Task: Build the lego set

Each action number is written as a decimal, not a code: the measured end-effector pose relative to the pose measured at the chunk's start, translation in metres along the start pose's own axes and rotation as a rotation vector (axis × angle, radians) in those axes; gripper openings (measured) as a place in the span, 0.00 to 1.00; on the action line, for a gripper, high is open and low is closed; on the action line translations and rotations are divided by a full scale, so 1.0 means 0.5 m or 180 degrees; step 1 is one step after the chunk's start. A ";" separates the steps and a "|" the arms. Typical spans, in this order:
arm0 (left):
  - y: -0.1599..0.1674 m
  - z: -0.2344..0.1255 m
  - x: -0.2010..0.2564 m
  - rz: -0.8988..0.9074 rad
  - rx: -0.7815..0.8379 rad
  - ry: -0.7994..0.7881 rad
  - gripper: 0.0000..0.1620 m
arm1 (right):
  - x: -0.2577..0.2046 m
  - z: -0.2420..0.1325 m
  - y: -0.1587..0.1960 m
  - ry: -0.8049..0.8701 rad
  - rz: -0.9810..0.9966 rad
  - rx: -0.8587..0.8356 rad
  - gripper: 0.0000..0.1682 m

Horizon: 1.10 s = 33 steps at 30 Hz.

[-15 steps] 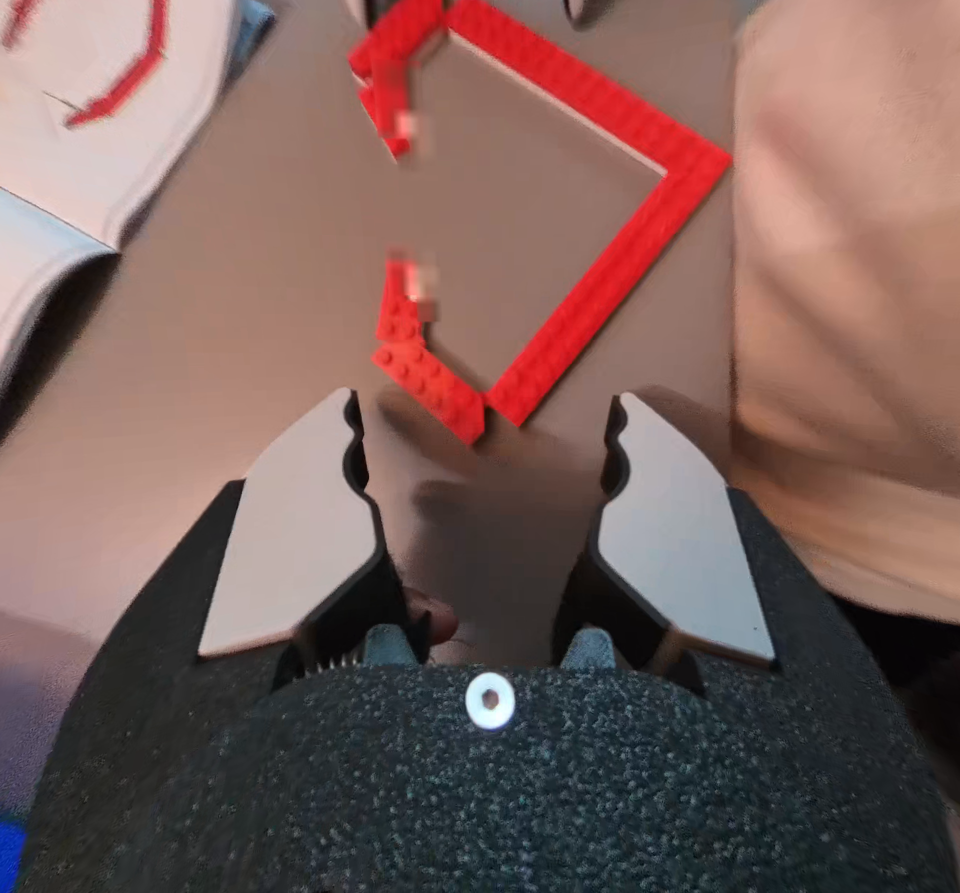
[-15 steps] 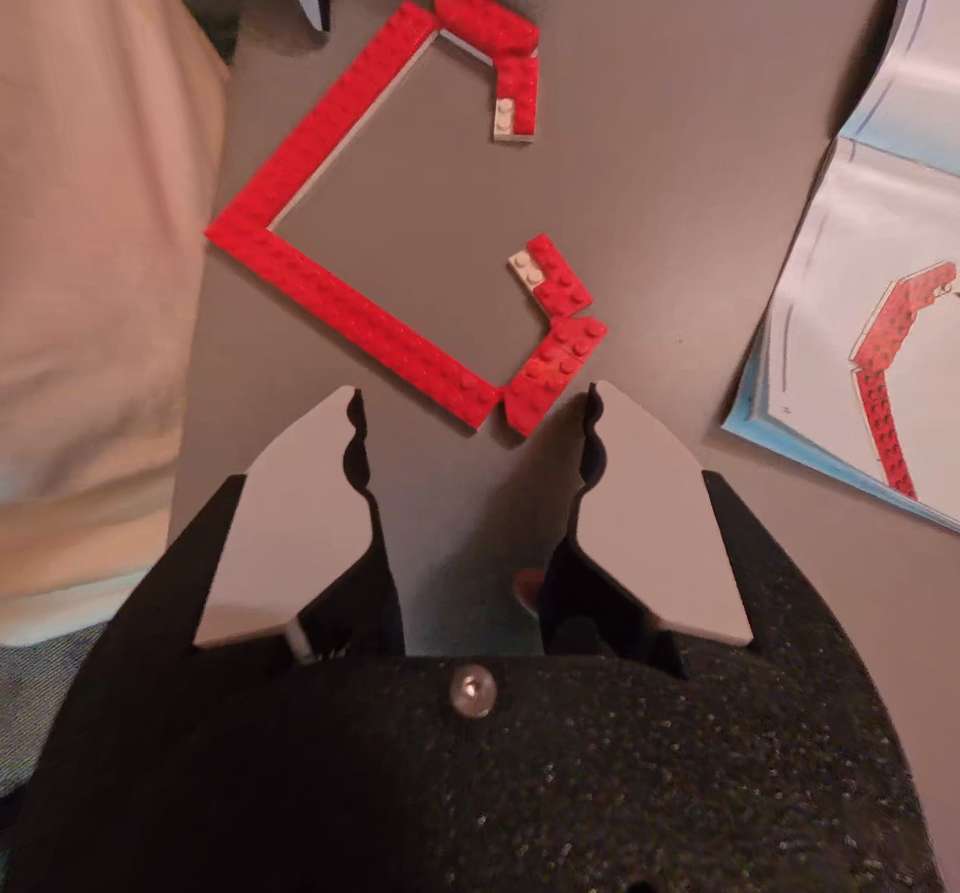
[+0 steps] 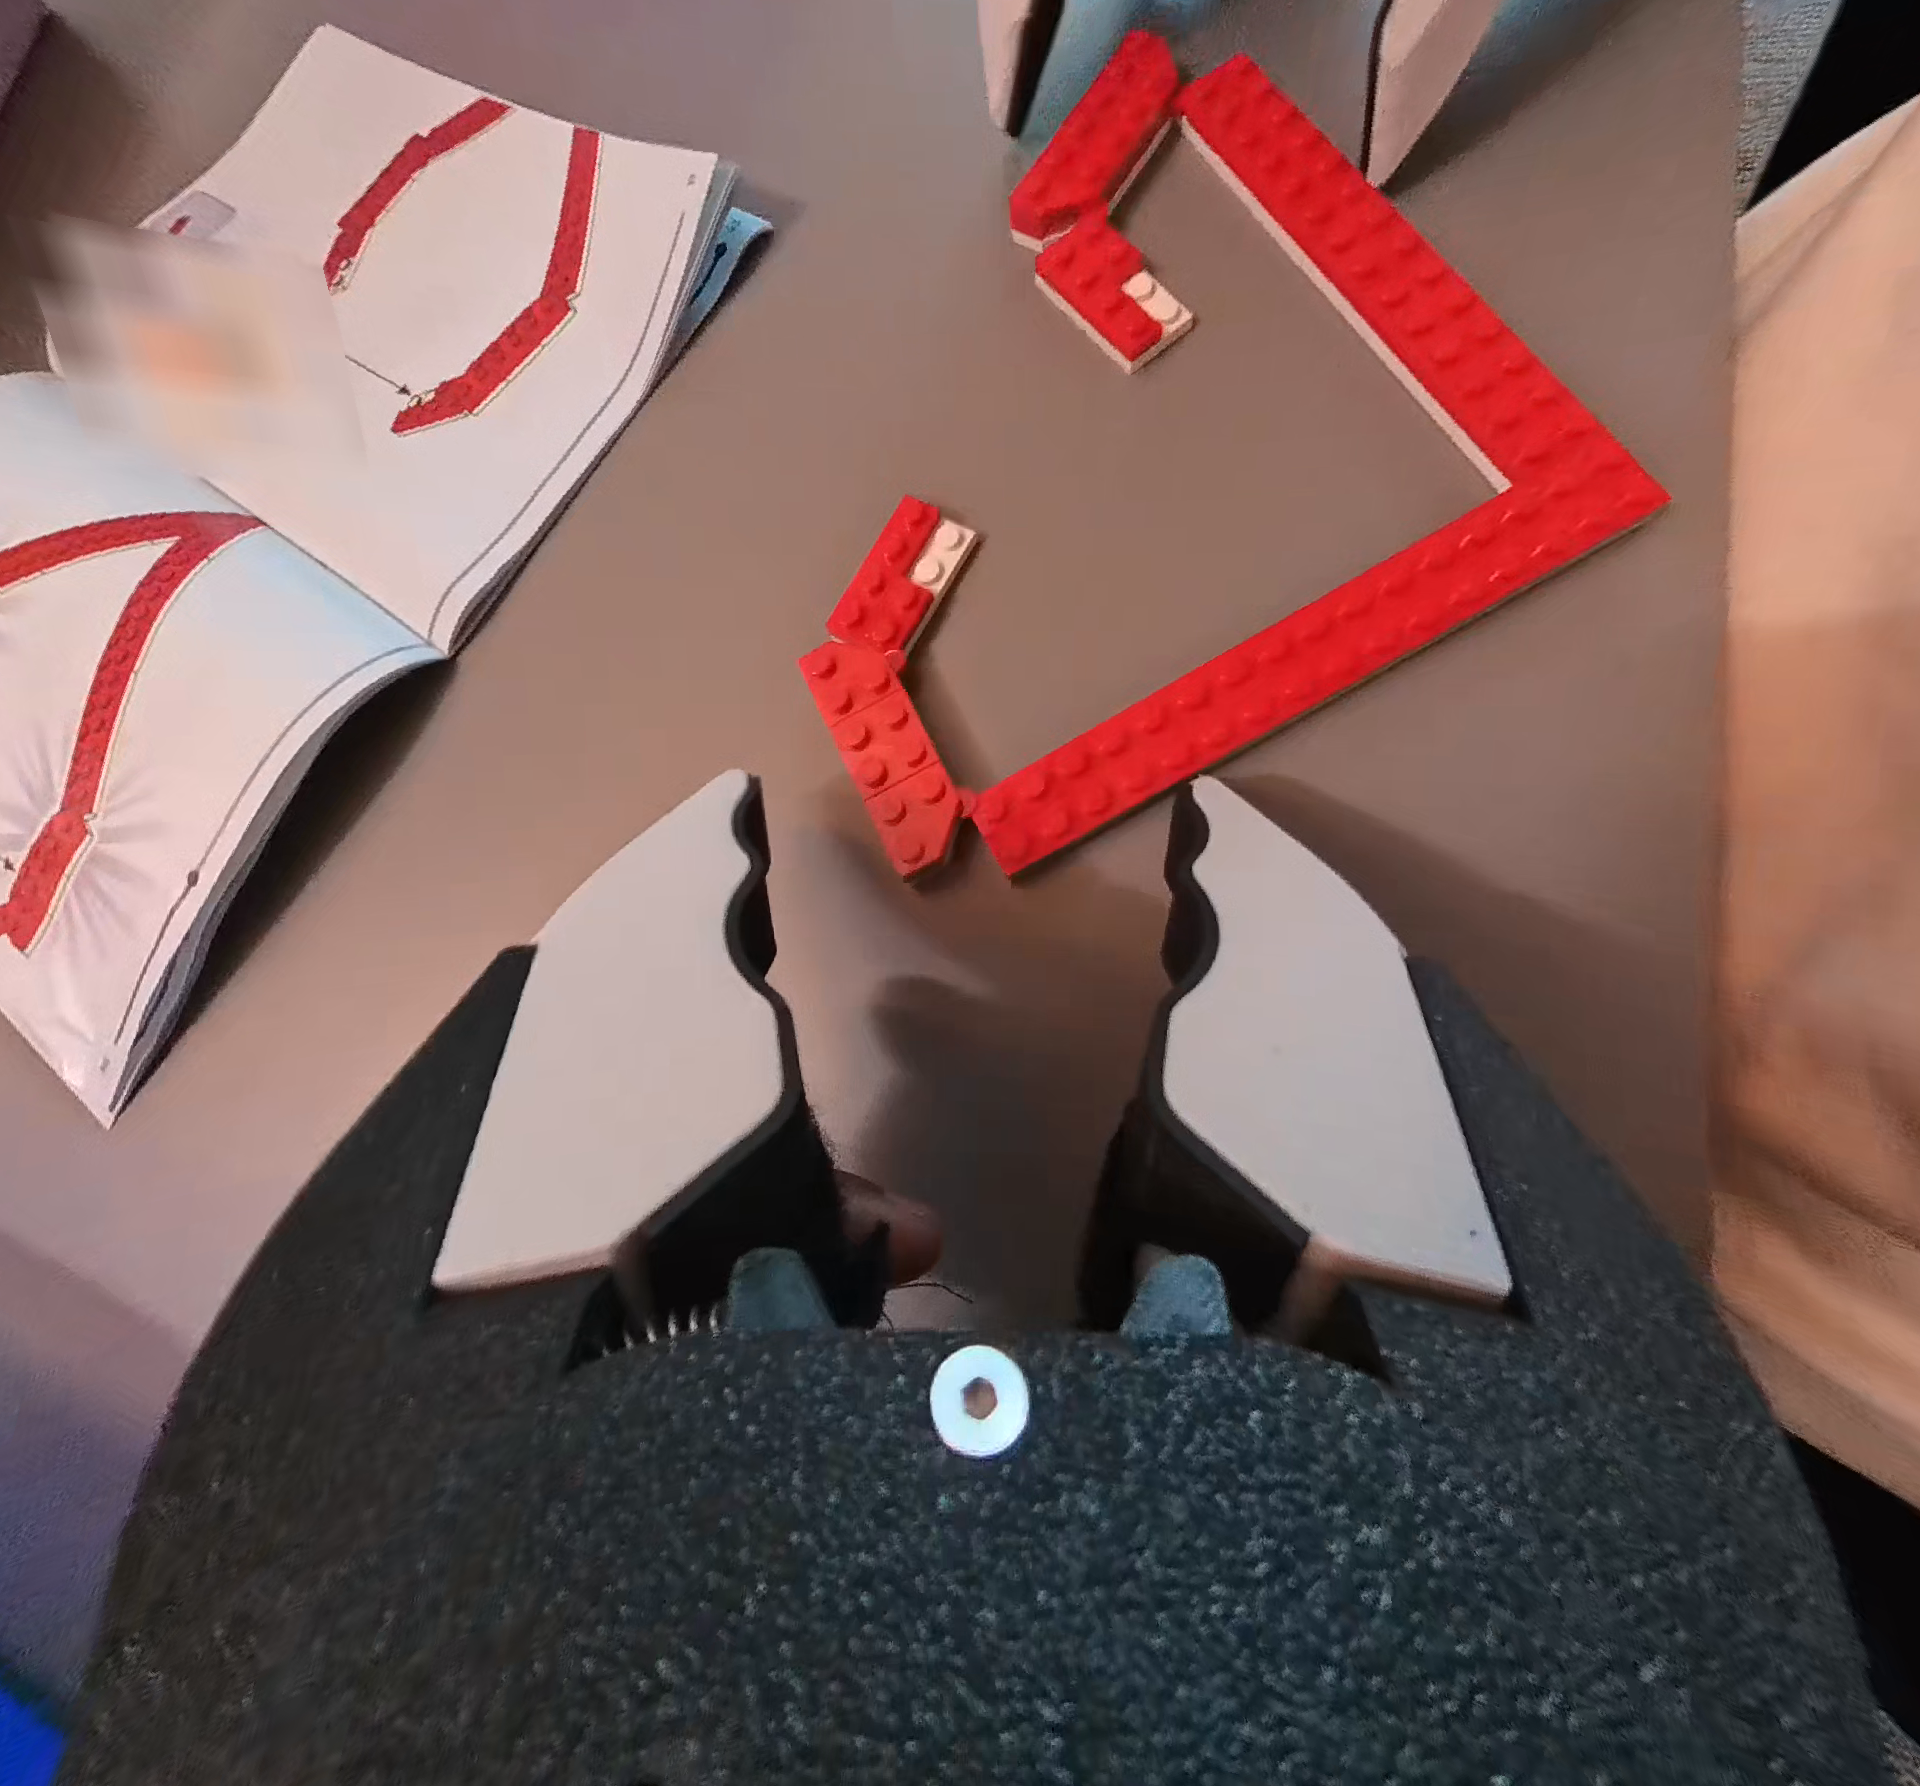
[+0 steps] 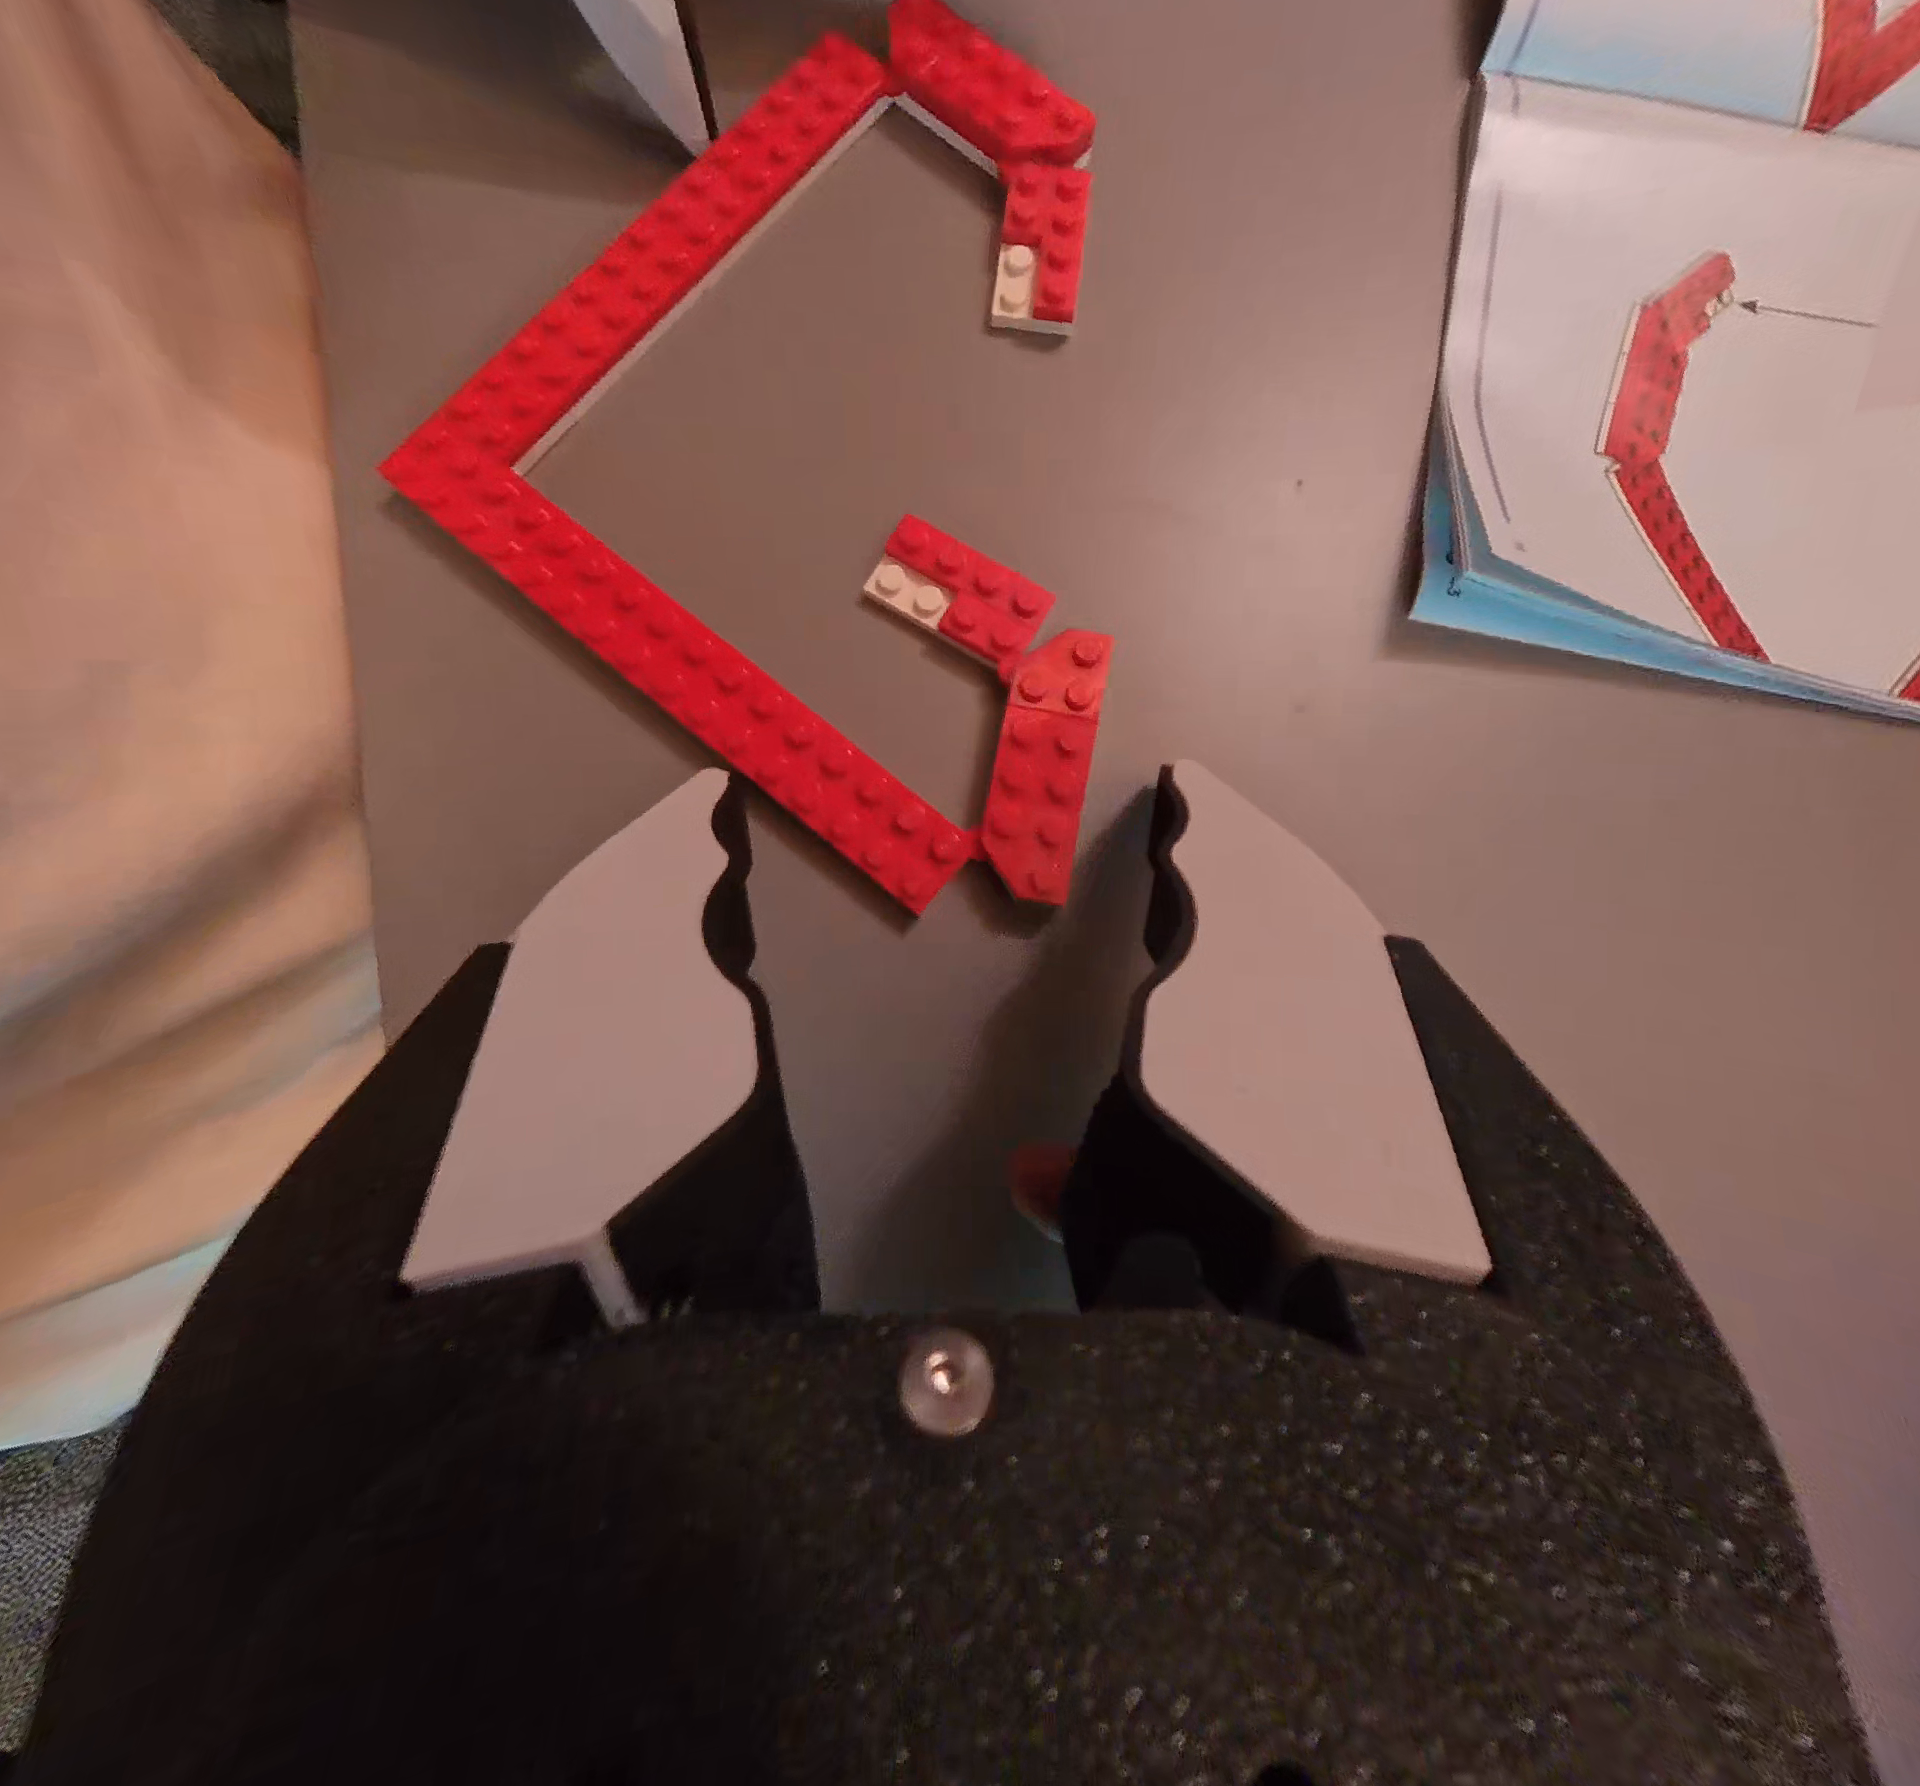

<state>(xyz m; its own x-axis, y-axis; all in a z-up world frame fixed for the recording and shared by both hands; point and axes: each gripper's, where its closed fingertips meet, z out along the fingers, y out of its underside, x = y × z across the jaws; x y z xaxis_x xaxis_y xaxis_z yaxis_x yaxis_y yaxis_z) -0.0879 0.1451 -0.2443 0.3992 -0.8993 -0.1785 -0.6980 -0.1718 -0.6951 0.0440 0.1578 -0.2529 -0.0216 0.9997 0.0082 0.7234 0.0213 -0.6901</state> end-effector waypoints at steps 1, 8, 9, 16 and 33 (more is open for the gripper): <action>-0.002 0.001 0.003 0.0019 0.0003 0.0021 0.45 | 0.001 -0.002 0.002 0.0010 0.0017 -0.0003 0.45; -0.027 0.032 0.006 -0.0407 0.0090 -0.0150 0.39 | 0.013 -0.013 0.000 -0.0043 0.0169 -0.0129 0.53; -0.032 0.037 0.005 -0.0434 0.0102 -0.0188 0.39 | 0.021 -0.014 -0.001 -0.0023 0.0220 -0.0057 0.50; -0.046 0.050 -0.007 -0.0412 0.0070 -0.0317 0.45 | 0.056 -0.059 -0.002 0.0121 0.0422 0.0341 0.47; -0.086 0.081 0.010 -0.0367 0.0183 -0.0425 0.47 | 0.078 -0.072 0.071 0.0606 0.0472 0.0109 0.35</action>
<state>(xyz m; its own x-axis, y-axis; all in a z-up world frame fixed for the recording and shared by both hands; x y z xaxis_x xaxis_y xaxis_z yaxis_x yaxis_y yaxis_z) -0.0317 0.1642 -0.2436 0.5528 -0.8129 -0.1835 -0.6095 -0.2441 -0.7543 0.0937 0.1977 -0.2512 0.2159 0.9756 0.0389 0.6851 -0.1230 -0.7180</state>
